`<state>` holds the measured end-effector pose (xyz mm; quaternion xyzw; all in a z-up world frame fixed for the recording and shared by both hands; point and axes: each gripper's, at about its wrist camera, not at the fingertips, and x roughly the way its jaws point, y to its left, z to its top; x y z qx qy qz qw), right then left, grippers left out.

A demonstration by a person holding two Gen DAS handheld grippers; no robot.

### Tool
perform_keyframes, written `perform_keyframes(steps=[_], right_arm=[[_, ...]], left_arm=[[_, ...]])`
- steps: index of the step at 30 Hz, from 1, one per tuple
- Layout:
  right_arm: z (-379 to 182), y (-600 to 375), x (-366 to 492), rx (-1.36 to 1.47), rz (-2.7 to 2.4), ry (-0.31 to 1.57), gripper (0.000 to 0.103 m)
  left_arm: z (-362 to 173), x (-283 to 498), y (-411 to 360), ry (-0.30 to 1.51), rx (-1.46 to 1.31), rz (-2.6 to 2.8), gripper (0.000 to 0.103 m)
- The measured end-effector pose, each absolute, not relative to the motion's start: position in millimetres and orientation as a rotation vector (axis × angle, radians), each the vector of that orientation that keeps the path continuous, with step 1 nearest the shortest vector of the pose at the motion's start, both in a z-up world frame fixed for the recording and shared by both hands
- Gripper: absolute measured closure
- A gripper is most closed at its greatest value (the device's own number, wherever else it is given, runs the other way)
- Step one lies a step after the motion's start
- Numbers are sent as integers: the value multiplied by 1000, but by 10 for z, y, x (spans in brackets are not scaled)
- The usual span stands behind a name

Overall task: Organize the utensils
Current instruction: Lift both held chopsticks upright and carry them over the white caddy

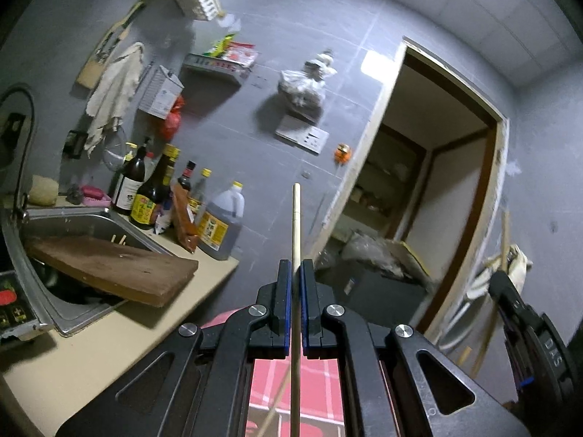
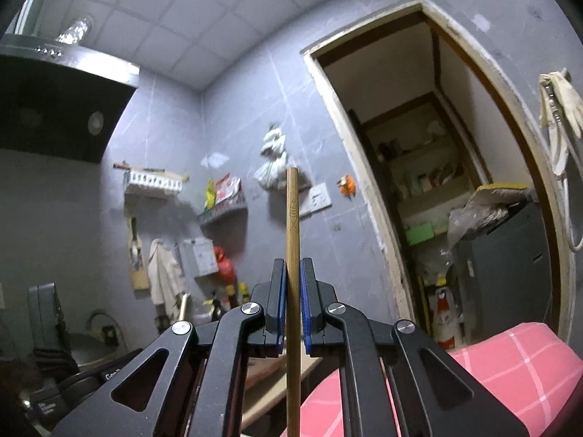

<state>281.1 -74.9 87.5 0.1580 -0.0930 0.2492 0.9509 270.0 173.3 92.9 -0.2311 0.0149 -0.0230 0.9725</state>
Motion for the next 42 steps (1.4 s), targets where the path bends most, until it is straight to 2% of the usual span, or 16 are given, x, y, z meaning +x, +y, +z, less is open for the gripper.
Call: perform_keyframes(steps=[10,20,42], right_arm=[[684,-735,2830,308,454,-252,98],[573,-667,2842,273,476,-236,98],[254,-463,2762,145,499,-61,97]], left_arm=[[682,2753,1717,4,-476,13,100],[500,2721,1547,22,-452,22,100],[219,2669,1316,184,-349,4,100]])
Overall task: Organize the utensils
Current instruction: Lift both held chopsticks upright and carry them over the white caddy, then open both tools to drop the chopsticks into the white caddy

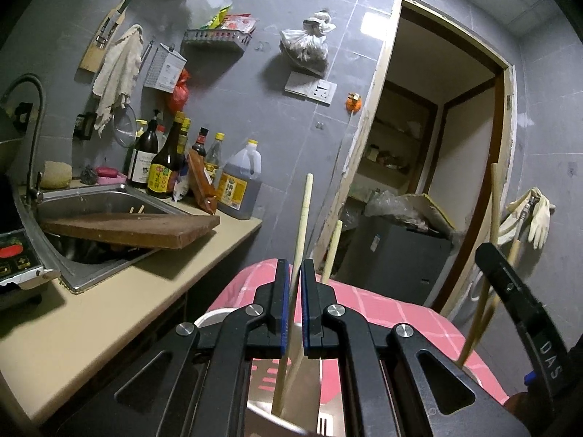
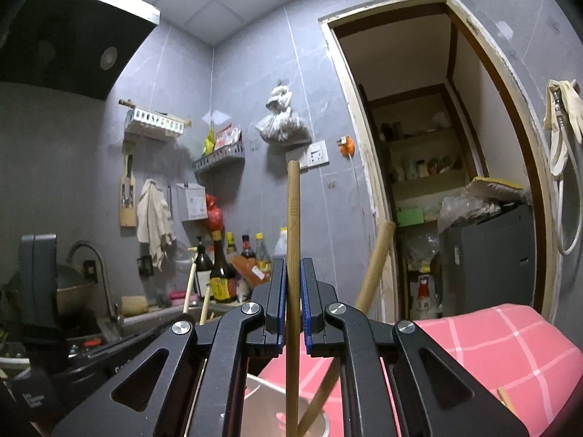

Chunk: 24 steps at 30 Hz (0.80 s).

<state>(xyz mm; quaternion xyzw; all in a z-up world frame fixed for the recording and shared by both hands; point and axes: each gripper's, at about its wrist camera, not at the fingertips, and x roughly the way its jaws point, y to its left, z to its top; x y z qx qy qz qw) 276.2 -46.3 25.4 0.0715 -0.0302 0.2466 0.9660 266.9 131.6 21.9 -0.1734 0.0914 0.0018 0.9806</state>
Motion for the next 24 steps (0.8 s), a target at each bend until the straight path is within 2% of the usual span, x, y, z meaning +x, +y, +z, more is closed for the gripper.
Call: perform_keyframes(steps=[8,9,10,11,12,17,21,23,24], right_arm=[[225,-489,2726,132,503,-22,96],[230,-492,2708,128,502,-21,94],[235,-494,2694,126,500,-20,89],[240,-501,2679,127,499,-20,85],[252,-518,2649,130,499,-25,77],[333,-609,2517,136,491,-56,77],[442,-723,2389,150,486,-98,58],[496,-802,2318,156,478,-113,54],[520,-832,2305,159,477,-115,48]], left_arm=[[246,2598,1336,201,-365,-10,97],[249,2597,1336,201,-364,-11,93],[257,2586,1337,202,-362,-15,89],[269,2571,1346,202,-365,-19,78],[277,2549,1363,198,-376,-26,71],[353,2444,1376,185,-375,-29,70],[452,2324,1327,168,-366,-42,62],[495,2267,1285,164,-356,-54,60],[523,2232,1248,161,-346,-57,57]])
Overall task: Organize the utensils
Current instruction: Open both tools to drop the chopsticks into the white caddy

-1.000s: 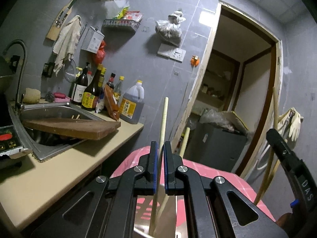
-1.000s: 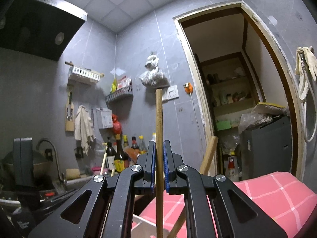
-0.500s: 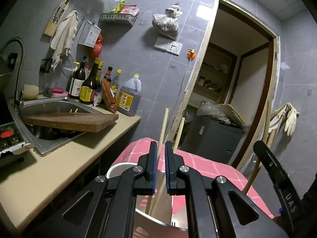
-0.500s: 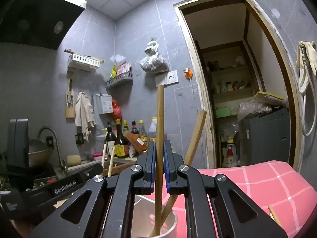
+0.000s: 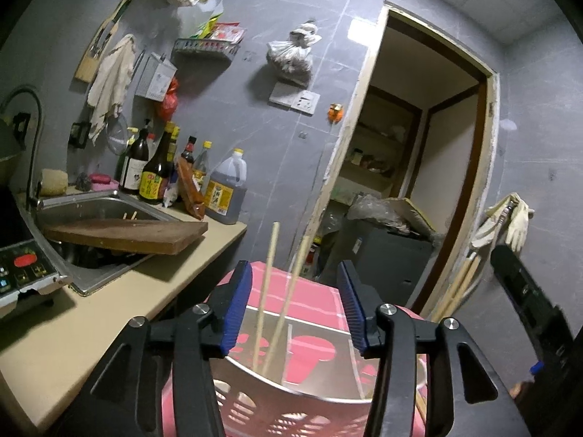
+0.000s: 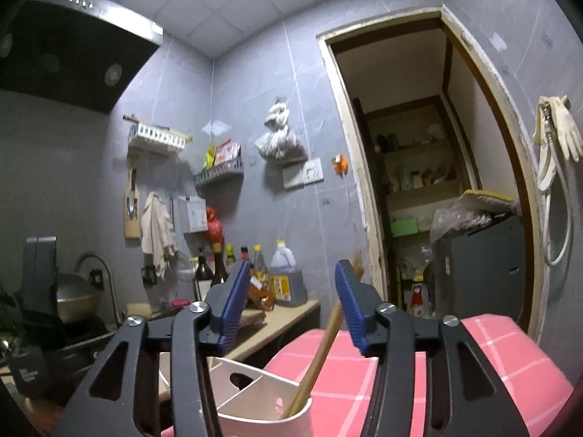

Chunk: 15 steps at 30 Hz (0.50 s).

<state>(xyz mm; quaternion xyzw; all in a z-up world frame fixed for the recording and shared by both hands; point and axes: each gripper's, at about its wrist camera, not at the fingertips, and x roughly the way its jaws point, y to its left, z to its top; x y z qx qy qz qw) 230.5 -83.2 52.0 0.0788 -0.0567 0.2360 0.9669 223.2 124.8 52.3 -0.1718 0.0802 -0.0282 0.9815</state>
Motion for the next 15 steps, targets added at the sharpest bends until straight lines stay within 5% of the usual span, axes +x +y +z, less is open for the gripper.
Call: perform_keyframes(steps=[10,15], right_arm=[[643,-1371,1987,149,397,-82,12],[624,-1670,1865,135,336,-43,0]], left_arm=[[672,2003,846,146,-294,-119,38],[679,1924,597,159,-265,-170,17]])
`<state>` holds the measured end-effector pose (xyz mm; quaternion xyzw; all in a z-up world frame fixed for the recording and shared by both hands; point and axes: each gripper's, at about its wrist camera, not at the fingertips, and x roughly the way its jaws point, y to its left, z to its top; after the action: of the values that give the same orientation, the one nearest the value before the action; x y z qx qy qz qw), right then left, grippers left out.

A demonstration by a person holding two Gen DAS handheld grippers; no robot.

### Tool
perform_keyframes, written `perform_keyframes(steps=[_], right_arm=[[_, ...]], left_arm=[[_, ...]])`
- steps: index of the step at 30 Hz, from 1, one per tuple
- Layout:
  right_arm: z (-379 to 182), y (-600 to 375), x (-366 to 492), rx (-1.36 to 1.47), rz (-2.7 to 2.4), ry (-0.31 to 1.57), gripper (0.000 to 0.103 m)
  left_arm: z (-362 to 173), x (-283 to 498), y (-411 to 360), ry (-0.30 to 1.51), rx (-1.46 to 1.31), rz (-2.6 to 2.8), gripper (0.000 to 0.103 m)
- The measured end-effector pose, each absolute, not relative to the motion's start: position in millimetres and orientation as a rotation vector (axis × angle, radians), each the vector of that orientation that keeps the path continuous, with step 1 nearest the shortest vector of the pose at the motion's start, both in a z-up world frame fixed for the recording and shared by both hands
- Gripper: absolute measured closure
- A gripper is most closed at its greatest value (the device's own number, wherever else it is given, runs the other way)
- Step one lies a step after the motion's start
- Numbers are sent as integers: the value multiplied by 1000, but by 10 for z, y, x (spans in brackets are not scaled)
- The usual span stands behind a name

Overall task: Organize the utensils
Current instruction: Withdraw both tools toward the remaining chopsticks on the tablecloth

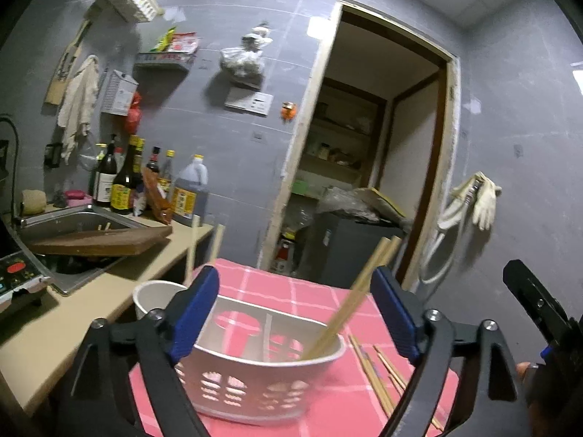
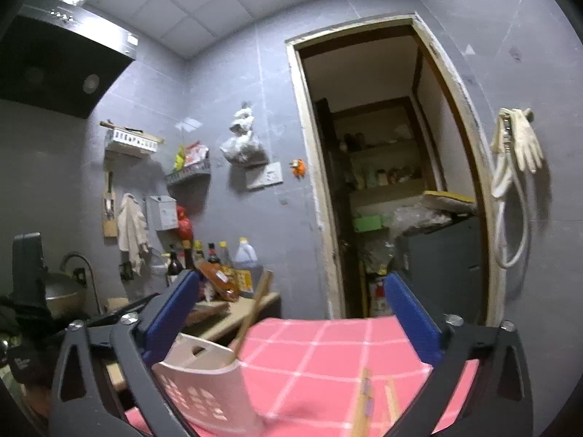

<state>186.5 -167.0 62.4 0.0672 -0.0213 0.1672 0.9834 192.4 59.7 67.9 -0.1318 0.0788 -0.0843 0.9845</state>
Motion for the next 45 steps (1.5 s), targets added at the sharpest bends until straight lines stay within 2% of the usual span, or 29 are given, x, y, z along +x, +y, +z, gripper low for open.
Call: perform_keyframes(steps=[3,6,14,23,33,35,36,40,42,45], right_arm=[[593,-1833,1823,110,299,-14,0],[546,-1967,1811,82,267,11,0],[330,-2231,1886,33,206,109,0],[44,-2432,2098,-8,178,256,0],[-258,-2528,2479,-44,192,508,1],[-295,-2536,2548,-44,202,548,6],[-322,-2547,2603,-40,215,576,11],[-393,-2549,2757,-40,256,655,33],[-434,-2525,2825,-49,280,685,39],[-496,-2470,2919,-65,311,727,46]], left_arm=[[646,1897,452,178,-248,-201,8],[599,1883,323,203,-236,-233,6],[389,1899,-45,291,-180,-267,5],[-15,2114,-430,504,-108,-295,5],[-253,2472,-623,675,-88,-275,6],[-282,2512,-678,689,-74,-277,12],[-301,2546,-712,700,-67,-282,18],[-384,2691,-784,737,-50,-293,34],[-434,2787,-800,761,-52,-296,43],[-474,2917,-809,794,-63,-298,49]])
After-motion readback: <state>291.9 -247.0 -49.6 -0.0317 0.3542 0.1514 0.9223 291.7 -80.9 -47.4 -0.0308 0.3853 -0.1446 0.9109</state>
